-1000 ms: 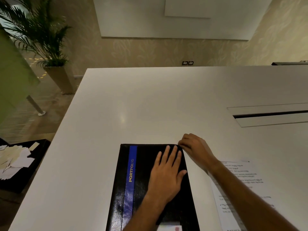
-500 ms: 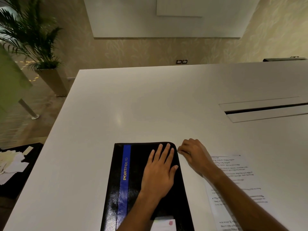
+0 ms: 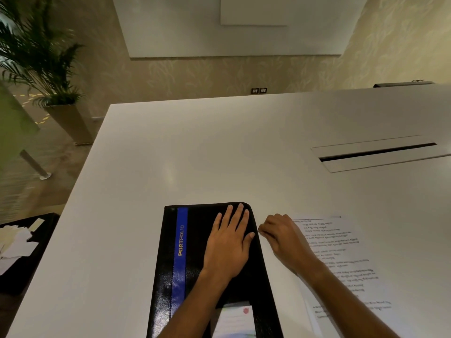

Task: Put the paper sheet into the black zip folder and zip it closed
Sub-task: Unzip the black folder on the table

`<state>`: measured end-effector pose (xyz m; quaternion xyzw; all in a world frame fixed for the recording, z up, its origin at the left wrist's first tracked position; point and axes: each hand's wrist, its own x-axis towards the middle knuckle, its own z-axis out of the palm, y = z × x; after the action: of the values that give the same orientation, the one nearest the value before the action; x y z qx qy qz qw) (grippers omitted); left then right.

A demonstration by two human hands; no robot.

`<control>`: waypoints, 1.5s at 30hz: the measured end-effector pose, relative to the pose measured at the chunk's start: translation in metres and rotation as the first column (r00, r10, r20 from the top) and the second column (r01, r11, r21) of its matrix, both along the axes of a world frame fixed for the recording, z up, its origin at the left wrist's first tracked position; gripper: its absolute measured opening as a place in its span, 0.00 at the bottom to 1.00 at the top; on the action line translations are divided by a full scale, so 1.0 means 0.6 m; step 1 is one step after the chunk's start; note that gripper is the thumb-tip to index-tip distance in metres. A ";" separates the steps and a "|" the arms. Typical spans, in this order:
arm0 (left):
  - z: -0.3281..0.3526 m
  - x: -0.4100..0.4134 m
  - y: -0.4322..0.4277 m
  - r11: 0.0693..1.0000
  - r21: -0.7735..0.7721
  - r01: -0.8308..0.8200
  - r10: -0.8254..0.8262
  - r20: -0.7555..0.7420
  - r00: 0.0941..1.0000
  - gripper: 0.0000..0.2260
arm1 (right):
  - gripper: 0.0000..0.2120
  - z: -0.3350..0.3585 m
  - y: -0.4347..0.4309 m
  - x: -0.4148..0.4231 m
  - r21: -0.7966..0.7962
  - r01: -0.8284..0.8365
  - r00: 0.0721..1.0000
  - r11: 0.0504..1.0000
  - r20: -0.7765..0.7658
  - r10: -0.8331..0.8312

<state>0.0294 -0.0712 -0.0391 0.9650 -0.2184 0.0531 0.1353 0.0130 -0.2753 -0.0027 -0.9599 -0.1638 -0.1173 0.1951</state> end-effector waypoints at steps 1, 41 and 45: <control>0.000 0.000 0.000 1.000 0.001 0.002 -0.002 -0.001 1.000 0.29 | 0.08 0.001 0.001 -0.005 0.000 0.001 1.000 1.000 -0.003 -0.001; 0.024 -0.239 0.069 0.946 0.033 0.324 -0.321 -0.066 0.945 0.38 | 0.08 -0.038 0.041 -0.246 0.157 0.227 0.973 0.961 0.000 -0.229; 0.015 -0.239 0.070 0.942 0.065 0.330 -0.329 -0.033 0.944 0.37 | 0.09 -0.035 0.048 -0.262 0.139 0.258 0.966 0.956 -0.002 -0.260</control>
<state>-0.1142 -0.0294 -0.0303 0.9195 -0.3769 0.0115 0.1110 -0.1439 -0.2463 -0.0234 -0.9562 -0.0298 -0.1607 0.2427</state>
